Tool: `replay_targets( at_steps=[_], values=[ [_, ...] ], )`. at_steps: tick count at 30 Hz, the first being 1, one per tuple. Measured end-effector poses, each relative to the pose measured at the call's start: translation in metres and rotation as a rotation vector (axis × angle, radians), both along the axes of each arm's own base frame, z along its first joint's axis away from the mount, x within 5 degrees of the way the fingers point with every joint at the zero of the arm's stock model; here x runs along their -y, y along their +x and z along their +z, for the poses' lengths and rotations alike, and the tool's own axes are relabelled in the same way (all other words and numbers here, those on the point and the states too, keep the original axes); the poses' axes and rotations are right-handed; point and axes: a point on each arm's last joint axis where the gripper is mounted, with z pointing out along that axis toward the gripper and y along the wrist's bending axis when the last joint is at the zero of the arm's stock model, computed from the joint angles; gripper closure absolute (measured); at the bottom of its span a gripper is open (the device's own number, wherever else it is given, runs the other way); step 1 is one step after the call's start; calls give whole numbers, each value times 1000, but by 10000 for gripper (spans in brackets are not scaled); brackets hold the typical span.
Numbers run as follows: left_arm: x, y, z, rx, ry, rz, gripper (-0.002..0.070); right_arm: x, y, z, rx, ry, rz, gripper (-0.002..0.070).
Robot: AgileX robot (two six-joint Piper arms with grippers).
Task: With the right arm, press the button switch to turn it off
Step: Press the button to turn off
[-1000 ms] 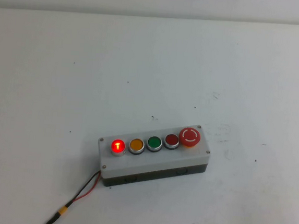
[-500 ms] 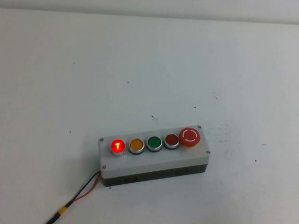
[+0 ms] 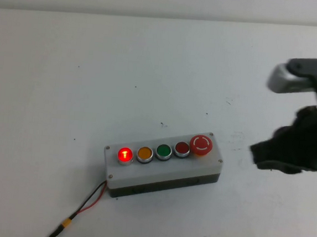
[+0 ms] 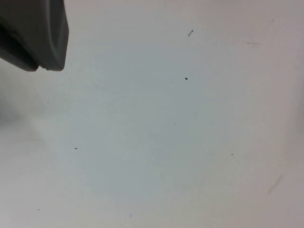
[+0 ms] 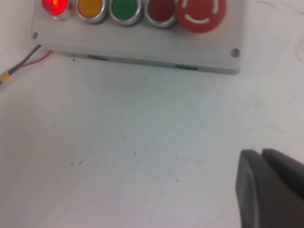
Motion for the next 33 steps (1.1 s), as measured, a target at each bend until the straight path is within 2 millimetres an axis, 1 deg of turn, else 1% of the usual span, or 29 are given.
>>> replay_targets(
  at_steps=[3, 6, 9, 12, 15, 18, 22, 27, 33],
  values=[
    [0, 0, 0, 0, 0, 0, 677, -43, 16, 1, 4, -69, 100, 692],
    [0, 0, 0, 0, 0, 0, 677, -87, 26, -2, -2, -109, 197, 692],
    [0, 0, 0, 0, 0, 0, 677, -125, 37, -7, 1, -138, 266, 692],
    [0, 0, 0, 0, 0, 0, 677, -158, 49, -13, 11, -163, 313, 692],
    [0, 0, 0, 0, 0, 0, 677, -182, 59, -21, 6, -179, 347, 692],
    [0, 0, 0, 0, 0, 0, 677, -196, 69, -29, -3, -194, 363, 692],
    [0, 0, 0, 0, 0, 0, 677, -208, 79, -40, -5, -202, 374, 692],
    [0, 0, 0, 0, 0, 0, 677, -216, 86, -51, -2, -203, 378, 692],
    [0, 0, 0, 0, 0, 0, 677, -220, 90, -60, -10, -209, 378, 692]
  ],
)
